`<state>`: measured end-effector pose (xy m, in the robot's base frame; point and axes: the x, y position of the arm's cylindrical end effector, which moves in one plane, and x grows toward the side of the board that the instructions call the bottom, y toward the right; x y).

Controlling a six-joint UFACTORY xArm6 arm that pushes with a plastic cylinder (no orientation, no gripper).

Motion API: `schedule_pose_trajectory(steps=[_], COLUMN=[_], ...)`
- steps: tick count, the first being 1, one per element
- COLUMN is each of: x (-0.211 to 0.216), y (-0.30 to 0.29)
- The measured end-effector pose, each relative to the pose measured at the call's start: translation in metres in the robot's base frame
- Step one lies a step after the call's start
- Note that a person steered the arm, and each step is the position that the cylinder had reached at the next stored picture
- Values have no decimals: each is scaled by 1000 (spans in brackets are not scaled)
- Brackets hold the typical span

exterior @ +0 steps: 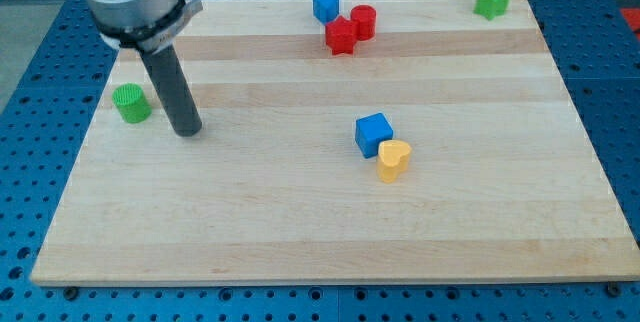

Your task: Move your arm towards bottom center

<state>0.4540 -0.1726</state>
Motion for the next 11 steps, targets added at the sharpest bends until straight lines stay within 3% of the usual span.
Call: schedule_pose_trajectory(steps=[4,6,7,11], x=[25,84,93,85], y=[4,26,39,159])
